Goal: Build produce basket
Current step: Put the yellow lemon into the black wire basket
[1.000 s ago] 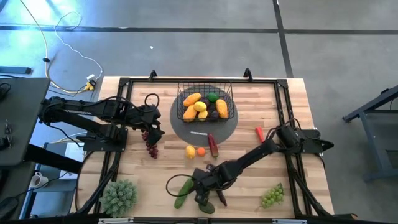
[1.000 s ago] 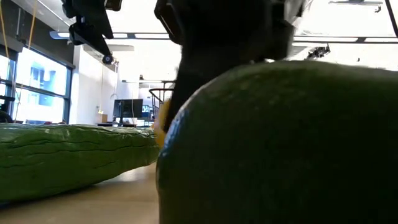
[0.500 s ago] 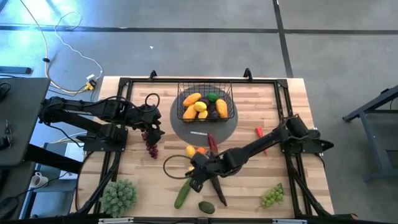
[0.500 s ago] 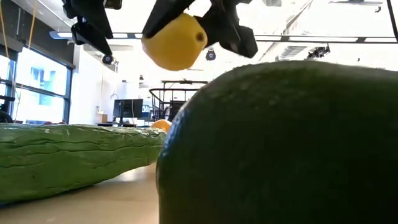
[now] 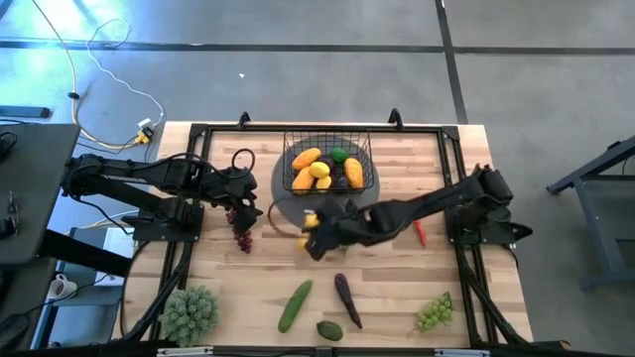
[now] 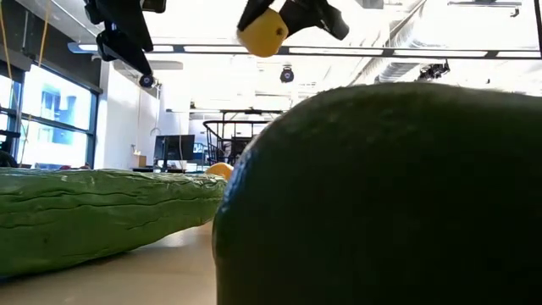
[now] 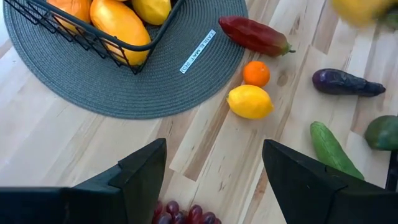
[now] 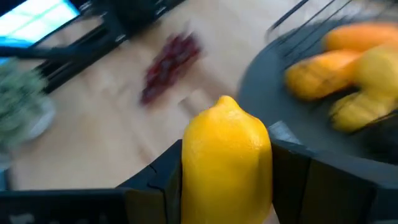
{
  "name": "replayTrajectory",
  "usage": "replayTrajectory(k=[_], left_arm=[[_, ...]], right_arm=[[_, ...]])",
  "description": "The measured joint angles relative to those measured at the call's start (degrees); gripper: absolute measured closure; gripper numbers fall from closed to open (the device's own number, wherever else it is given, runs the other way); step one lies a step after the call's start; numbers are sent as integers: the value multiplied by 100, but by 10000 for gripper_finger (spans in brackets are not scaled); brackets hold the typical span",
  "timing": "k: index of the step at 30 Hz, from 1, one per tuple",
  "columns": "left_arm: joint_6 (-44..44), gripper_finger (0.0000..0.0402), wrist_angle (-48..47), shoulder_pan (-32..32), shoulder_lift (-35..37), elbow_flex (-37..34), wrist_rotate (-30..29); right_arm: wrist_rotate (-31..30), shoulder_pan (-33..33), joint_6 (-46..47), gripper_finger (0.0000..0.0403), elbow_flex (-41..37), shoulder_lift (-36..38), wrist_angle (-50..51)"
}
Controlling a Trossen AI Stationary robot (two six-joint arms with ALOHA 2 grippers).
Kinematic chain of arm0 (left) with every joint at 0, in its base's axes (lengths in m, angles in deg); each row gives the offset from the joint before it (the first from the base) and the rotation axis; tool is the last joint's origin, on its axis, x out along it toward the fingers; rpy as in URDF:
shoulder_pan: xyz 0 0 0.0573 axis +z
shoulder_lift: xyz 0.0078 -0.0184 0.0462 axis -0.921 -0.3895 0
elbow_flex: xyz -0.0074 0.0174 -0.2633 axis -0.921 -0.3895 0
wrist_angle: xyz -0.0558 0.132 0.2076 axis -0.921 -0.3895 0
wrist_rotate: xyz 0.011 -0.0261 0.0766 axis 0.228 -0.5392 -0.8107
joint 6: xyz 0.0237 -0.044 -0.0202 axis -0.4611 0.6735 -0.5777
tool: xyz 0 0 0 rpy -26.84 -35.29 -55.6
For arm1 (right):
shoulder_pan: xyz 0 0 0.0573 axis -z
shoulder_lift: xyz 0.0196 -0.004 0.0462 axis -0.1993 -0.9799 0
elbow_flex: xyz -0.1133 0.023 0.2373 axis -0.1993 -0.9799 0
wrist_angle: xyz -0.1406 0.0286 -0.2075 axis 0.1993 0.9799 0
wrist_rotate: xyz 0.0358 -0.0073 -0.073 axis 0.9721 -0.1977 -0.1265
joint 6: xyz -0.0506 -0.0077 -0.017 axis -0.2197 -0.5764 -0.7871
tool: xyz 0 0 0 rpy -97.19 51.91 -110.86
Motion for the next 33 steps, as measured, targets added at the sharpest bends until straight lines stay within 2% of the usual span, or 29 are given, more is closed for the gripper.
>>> replayTrajectory(k=[3,9,20,27,33], left_arm=[[3,147,12,0,0,0,0],[139,147,59,0,0,0,-2],[1026,147,1087,-2,-70,0,-191],[1209,147,1594,-2,-265,7,-507],[1204,147,1545,0,-573,4,-588]], right_arm=[[-222,290,-301,254,0,120,91],[-12,1039,-1077,254,7,203,317],[1543,2673,-2222,254,7,205,920],[2118,3426,-2747,254,-1,155,1031],[2675,3851,-2868,253,-71,-132,826]])
